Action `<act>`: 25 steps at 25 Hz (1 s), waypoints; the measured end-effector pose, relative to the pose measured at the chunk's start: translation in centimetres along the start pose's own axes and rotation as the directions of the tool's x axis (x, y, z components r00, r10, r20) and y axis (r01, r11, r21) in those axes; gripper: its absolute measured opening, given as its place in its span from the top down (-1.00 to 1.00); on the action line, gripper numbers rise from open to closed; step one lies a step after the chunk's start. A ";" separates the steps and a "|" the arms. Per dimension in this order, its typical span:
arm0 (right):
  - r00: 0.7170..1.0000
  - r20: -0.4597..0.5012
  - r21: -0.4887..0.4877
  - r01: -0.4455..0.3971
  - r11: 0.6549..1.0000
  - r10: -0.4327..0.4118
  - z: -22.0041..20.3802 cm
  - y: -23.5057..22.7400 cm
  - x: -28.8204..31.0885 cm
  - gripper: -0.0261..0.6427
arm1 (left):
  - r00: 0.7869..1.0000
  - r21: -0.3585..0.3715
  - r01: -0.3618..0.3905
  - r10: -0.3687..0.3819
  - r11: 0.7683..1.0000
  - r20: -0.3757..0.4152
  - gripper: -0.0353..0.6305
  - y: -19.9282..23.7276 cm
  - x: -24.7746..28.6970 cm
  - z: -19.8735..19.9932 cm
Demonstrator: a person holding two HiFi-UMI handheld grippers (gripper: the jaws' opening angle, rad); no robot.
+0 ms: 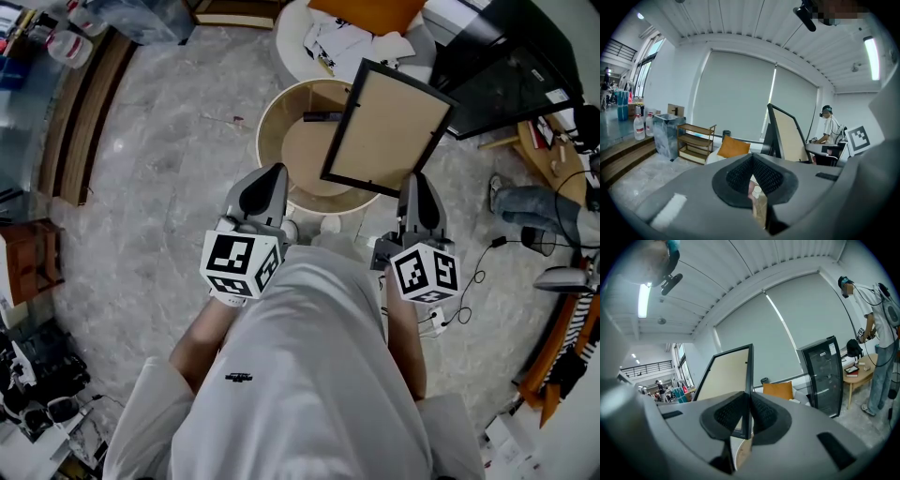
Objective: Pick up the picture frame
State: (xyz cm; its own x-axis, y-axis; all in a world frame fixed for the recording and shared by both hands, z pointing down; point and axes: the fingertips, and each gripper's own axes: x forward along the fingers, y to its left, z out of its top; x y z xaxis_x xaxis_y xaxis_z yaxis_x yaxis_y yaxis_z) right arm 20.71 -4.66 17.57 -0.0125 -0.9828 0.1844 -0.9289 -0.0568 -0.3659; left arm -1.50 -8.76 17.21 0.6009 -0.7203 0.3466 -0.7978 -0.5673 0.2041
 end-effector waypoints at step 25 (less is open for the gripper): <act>1.000 0.004 0.017 -0.012 1.000 0.012 0.2 -0.5 0.9 0.81 | 1.000 0.008 0.008 -0.008 1.000 -0.014 0.92 -0.5 1.4 0.2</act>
State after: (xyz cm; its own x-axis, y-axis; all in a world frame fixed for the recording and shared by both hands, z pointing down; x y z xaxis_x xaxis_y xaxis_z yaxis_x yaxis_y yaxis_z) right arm 21.29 -5.56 17.72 -0.0217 -0.9841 0.1764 -0.9224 -0.0483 -0.3833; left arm -0.32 -9.53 17.43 0.6063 -0.7102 0.3577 -0.7926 -0.5763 0.1992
